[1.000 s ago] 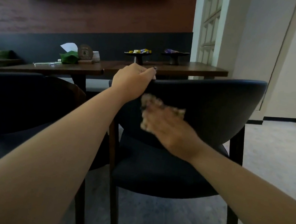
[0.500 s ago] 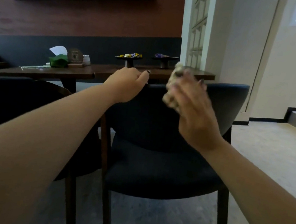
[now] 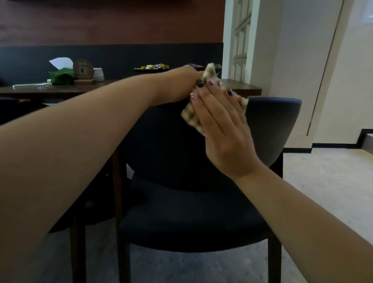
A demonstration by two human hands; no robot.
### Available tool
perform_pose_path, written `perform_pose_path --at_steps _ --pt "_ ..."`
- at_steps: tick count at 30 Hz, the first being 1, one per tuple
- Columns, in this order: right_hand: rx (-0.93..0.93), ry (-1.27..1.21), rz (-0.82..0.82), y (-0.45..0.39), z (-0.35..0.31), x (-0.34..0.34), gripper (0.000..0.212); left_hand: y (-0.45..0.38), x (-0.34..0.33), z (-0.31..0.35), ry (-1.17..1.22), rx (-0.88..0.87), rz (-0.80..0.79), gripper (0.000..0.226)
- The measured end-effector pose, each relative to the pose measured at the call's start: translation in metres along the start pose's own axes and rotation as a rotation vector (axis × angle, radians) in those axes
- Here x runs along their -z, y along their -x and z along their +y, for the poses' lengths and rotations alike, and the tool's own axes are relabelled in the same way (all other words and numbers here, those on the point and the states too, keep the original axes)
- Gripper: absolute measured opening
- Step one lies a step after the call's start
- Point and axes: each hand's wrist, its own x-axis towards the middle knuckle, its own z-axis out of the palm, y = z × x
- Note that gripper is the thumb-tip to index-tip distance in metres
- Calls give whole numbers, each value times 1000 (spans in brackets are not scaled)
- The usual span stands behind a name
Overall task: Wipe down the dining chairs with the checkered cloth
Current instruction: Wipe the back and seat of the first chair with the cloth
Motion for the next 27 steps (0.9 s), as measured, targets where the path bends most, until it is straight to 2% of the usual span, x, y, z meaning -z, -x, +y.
perform_pose_path --at_steps 4,8,11,15,16,19,20,21,23,25,27 --pt "88 -44 -33 23 3 -4 37 -2 -2 3 -205 65 -127 31" --pt "323 -75 -284 81 -2 -7 41 -6 -2 -1 -239 170 -147 50" --pt "451 -24 -420 112 -2 -10 41 -10 -2 -6 -293 87 -117 34" --pt "442 -73 -455 117 -2 -14 38 -9 -2 -7 -307 72 -129 22" --pt "466 -102 -491 118 -1 -12 37 -7 -2 -5 -326 67 -143 25" --pt "593 -188 -668 121 5 7 38 -7 -1 -3 -362 47 -160 57" --pt "598 -186 -688 120 8 14 40 -7 -2 -1 -373 33 -180 58" --pt "542 -192 -668 118 11 21 41 -7 -2 -1 -382 11 -203 50" --pt "293 -241 -509 98 17 33 39 -5 -2 0 -431 -17 -235 26" --pt "8 -237 -282 64 29 41 34 -3 -2 0 -414 -13 -259 30" --pt "-184 -169 -24 31 40 42 34 -3 -2 1 -385 9 -246 21"
